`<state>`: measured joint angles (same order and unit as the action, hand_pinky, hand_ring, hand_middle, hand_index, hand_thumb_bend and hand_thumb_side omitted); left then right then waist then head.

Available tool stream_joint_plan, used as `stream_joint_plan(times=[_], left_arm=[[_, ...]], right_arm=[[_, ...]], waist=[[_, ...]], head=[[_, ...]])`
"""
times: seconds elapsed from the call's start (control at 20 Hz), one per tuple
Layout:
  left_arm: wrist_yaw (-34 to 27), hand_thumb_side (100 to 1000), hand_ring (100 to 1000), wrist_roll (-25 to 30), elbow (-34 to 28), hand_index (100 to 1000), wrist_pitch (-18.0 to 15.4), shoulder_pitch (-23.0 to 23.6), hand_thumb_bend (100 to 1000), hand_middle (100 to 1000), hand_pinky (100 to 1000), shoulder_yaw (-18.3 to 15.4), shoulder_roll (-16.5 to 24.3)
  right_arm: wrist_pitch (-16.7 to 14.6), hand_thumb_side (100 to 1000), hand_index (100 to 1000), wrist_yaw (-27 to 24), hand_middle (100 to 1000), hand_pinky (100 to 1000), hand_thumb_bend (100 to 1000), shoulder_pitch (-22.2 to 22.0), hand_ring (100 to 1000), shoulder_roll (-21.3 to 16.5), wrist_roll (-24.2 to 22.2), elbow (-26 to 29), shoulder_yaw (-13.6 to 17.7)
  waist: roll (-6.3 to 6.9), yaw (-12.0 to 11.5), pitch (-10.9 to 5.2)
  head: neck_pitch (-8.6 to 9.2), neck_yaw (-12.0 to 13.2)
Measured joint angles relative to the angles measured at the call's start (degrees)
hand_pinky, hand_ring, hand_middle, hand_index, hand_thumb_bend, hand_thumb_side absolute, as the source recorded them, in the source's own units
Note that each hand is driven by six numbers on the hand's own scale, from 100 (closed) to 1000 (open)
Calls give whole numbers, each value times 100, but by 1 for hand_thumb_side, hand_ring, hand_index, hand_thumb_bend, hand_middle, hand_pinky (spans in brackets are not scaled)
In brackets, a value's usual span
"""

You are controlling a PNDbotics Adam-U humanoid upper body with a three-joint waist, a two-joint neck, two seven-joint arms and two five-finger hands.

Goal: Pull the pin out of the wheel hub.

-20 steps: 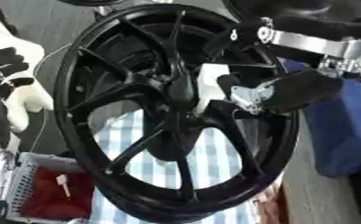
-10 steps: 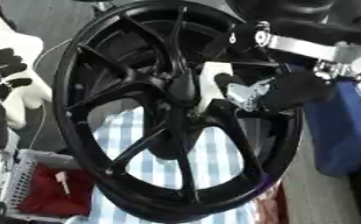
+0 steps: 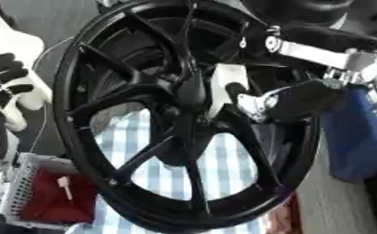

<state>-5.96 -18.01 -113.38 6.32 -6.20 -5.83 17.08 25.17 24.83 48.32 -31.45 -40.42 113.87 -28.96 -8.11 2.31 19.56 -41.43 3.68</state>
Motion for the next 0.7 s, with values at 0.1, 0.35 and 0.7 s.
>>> stream_joint_plan(times=[0.1, 0.35, 0.7], left_arm=[[8, 836, 718, 2, 0, 730, 2, -5, 106, 633, 650, 2, 0], [39, 838, 718, 4, 0, 730, 4, -32, 104, 633, 650, 3, 0], [43, 841, 718, 8, 0, 730, 5, -39, 103, 633, 650, 14, 0]], right_arm=[[-1, 558, 925, 65, 833, 936, 100, -1, 989, 0, -29, -1, 0], [-27, 619, 923, 152, 830, 935, 100, -4, 985, 0, -120, -38, -3], [-100, 592, 920, 281, 810, 926, 100, -48, 965, 1, -204, -198, -16]], waist=[[-12, -7, 26], [-18, -59, 73], [-21, -84, 109]], head=[[21, -21], [64, -50], [78, -75]])
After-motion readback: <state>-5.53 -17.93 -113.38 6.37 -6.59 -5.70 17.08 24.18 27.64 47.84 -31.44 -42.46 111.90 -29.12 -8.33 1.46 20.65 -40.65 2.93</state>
